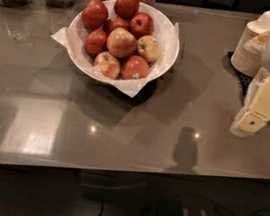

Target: Pick apple from white bowl

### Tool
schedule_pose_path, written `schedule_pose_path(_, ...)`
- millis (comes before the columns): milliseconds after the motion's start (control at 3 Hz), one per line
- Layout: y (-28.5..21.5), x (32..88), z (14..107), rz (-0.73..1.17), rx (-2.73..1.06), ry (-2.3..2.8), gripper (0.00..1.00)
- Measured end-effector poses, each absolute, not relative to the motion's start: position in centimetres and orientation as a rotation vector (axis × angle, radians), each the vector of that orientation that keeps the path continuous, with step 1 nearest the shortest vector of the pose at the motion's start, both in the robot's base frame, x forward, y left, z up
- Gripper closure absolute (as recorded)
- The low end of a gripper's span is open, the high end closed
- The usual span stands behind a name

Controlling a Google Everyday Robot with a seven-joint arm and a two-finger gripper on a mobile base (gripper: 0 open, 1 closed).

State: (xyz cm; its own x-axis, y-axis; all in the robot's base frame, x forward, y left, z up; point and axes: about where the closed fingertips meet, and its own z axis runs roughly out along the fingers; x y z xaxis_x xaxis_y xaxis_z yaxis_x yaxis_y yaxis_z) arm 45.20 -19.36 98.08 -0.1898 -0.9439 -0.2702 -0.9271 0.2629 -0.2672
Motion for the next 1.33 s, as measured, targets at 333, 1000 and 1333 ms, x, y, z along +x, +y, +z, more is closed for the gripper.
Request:
schedule_pose_path(333,-15.1,48.2,98.8,-0.001,-1.66,2.068,0.0)
schedule_pose_path(1000,-5.2,55.6,100.2,0.164,-1.542,1.945,0.0)
schedule_pose_path(1333,-1.2,58.7,100.4,0.293,-1.468,1.912,0.0)
